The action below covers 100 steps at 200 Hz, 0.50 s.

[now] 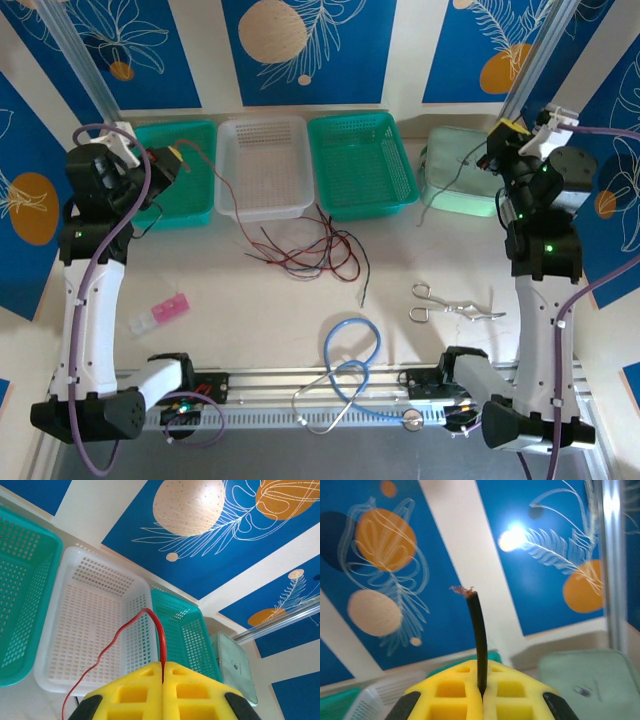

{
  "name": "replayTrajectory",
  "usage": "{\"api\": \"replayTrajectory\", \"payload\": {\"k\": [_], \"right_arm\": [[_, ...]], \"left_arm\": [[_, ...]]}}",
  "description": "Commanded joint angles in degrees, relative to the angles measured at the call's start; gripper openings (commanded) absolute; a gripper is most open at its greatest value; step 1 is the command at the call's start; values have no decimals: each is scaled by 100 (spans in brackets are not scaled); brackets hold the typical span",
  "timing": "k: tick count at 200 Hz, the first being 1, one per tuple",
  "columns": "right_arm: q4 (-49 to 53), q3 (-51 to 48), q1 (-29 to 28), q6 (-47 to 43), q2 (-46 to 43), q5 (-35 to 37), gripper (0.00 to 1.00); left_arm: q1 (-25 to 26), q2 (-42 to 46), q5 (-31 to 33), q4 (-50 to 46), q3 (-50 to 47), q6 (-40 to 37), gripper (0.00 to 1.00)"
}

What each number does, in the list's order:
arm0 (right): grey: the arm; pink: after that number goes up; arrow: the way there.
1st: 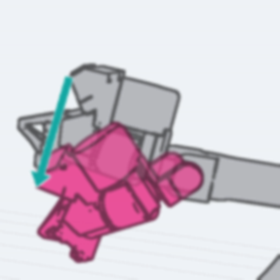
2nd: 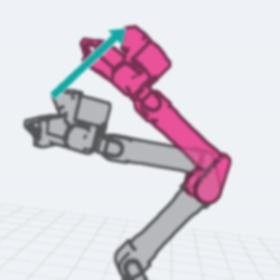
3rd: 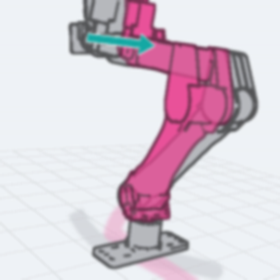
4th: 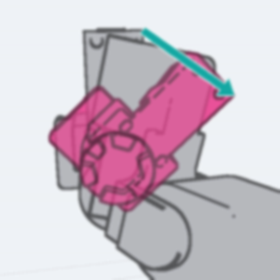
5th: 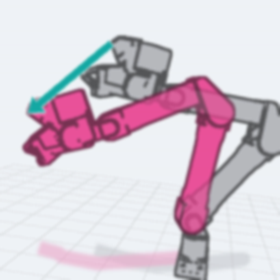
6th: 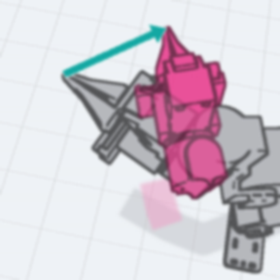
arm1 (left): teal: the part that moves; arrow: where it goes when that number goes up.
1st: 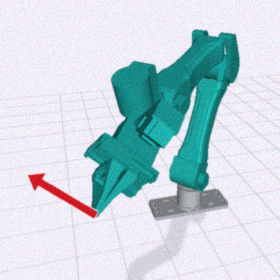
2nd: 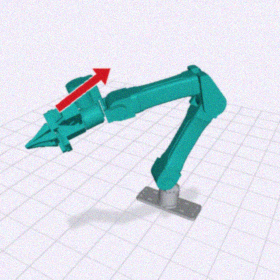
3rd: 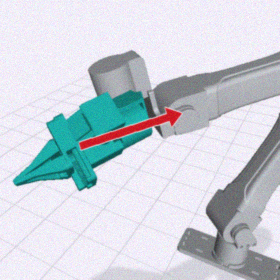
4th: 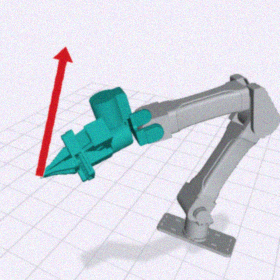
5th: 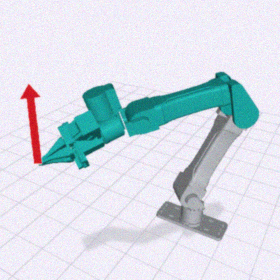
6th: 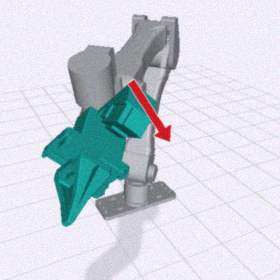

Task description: Untangle the cables

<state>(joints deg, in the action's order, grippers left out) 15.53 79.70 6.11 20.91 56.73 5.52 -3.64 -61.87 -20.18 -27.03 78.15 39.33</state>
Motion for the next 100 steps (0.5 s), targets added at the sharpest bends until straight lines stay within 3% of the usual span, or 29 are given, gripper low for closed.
{"api": "replayTrajectory", "payload": {"k": [1, 44, 100], "right_arm": [[-416, 437, -327, 115, 277, -224, 0], [-863, 1448, -1255, -505, 1286, 95, 0], [-1369, 2819, -1583, -446, 2587, 147, 0]], "left_arm": [[-62, 96, -221, 267, -66, 187, 0], [-56, 162, -288, 290, -195, 252, 0], [-58, 201, -350, 230, -246, 239, 0]]}}
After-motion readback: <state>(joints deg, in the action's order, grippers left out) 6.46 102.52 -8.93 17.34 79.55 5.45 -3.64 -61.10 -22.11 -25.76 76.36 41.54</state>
